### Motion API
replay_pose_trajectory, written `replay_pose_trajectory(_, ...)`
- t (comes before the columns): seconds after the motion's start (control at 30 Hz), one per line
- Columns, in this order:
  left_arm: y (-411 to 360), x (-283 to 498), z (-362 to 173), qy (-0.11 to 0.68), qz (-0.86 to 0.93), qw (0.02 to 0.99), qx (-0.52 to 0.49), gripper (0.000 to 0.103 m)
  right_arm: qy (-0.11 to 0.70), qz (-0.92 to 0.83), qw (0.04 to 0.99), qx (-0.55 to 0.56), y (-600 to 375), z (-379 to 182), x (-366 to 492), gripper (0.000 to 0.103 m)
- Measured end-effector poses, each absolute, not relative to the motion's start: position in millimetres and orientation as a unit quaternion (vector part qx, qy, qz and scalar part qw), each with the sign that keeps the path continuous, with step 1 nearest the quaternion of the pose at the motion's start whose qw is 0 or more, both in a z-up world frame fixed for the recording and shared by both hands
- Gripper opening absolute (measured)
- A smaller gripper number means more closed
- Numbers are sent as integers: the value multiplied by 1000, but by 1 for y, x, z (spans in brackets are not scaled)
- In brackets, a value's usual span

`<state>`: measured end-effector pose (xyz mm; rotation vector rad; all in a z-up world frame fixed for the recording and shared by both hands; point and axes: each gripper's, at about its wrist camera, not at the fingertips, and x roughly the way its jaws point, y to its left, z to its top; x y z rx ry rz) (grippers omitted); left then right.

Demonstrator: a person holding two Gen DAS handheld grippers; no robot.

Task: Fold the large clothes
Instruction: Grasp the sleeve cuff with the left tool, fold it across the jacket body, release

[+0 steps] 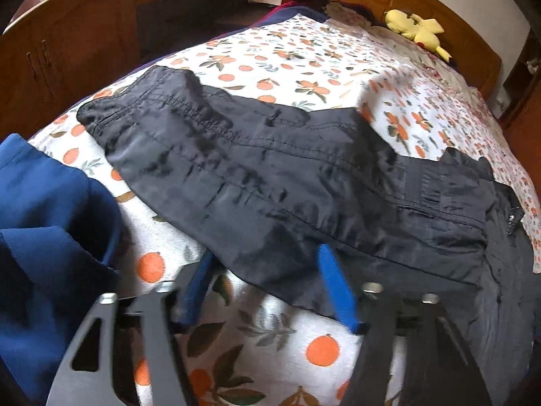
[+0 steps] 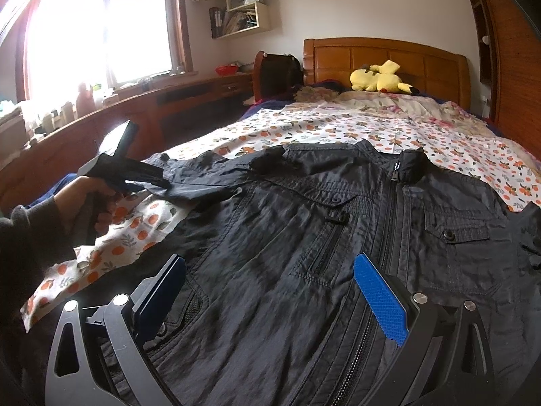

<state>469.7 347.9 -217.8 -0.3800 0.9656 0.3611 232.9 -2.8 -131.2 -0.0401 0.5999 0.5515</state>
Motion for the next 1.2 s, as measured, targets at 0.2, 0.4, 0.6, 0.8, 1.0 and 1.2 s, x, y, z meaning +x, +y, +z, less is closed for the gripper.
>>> replay_pose_trajectory(0.2, 327, 480, -200, 457, 196, 859, -120, 4, 292, 262, 920, -26, -1, -129, 233, 96)
replay_pose_trajectory(0.4, 267, 479, -147, 403, 160, 900, -42, 3, 293, 237, 926, -31, -8, -123, 233, 96)
replay_pose_trajectory(0.6, 188, 461, -103, 369, 71, 927, 10, 3, 287, 206, 935, -30, -30, -112, 224, 96)
replay_pose_trajectory(0.8, 133, 435, -95, 364, 12, 931, 38, 3, 284, 173, 943, -24, -60, -102, 215, 96)
replay_pose_trajectory(1.0, 121, 407, -109, 378, 2, 925, 47, 8, 275, 169, 946, -9, -76, -83, 214, 96)
replay_pose_trajectory(1.2, 125, 377, -124, 393, -3, 919, 39, 32, 268, 185, 945, -6, -74, -78, 212, 96)
